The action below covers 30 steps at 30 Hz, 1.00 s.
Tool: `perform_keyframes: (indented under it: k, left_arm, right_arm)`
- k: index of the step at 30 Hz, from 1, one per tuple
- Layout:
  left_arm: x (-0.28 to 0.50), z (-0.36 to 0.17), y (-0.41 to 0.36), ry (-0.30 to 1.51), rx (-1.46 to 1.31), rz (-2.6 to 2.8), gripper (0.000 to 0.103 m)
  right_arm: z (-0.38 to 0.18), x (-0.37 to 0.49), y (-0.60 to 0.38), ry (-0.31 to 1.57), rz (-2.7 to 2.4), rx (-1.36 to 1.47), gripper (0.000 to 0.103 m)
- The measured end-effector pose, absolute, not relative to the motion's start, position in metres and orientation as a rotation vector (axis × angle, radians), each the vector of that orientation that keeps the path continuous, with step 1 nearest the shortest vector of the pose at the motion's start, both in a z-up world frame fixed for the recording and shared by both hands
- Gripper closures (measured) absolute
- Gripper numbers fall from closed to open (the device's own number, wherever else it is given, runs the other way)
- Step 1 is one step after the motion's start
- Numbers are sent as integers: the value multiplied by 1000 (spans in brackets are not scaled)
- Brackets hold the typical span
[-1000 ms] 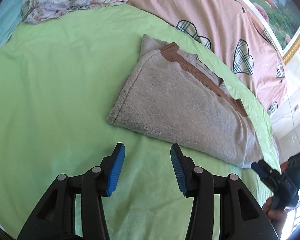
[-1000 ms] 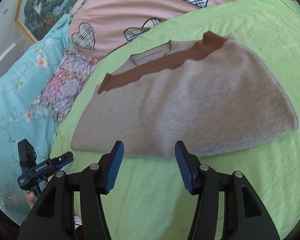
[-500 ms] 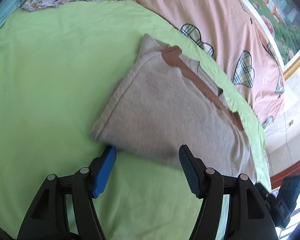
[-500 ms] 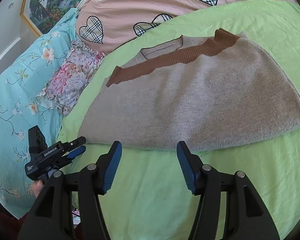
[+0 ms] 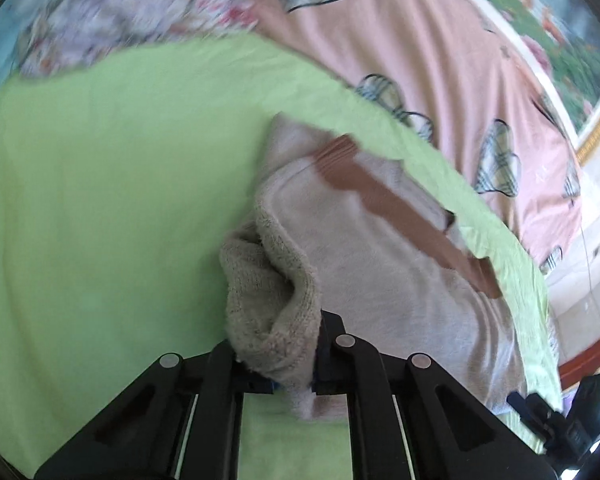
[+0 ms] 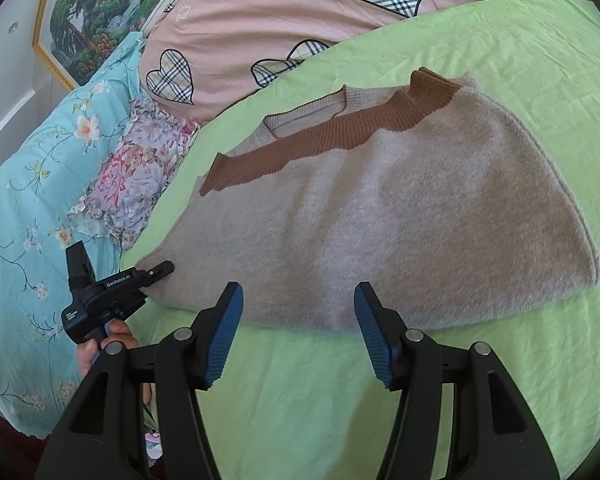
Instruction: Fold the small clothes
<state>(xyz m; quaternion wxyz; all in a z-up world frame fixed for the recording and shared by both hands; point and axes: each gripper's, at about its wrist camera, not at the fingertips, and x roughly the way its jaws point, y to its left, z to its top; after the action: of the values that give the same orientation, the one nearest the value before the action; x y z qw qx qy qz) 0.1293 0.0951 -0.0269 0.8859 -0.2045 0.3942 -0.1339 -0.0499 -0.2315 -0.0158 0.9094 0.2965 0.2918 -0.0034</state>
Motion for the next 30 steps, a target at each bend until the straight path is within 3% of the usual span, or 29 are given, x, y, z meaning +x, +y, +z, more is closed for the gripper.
perform_keyframes:
  k: [7,14,18,27,29,30]
  left_arm:
    - [115,25,23,717,-296,-477,96]
    - [110,2,-52,779,-171,-612,96]
    - [112,-16,-58,828,-179,-624,96]
    - [110,-15,-60,831,-138,-620,96]
    - [107,-13,-63,818,-109,-612,96]
    - [106,-12,-61,811,-101,-610,96]
  right_arm:
    - [-5,-31,-275,585,15,658,44]
    - [12,10,-303,606,66,651,44]
    - [4,52,-301,681,165,695,37]
    - [-11,164,-252,804,428,721,37]
    - [-12,188,-242,820,444,696,38]
    - [-13,197,-241,819,426,690,45]
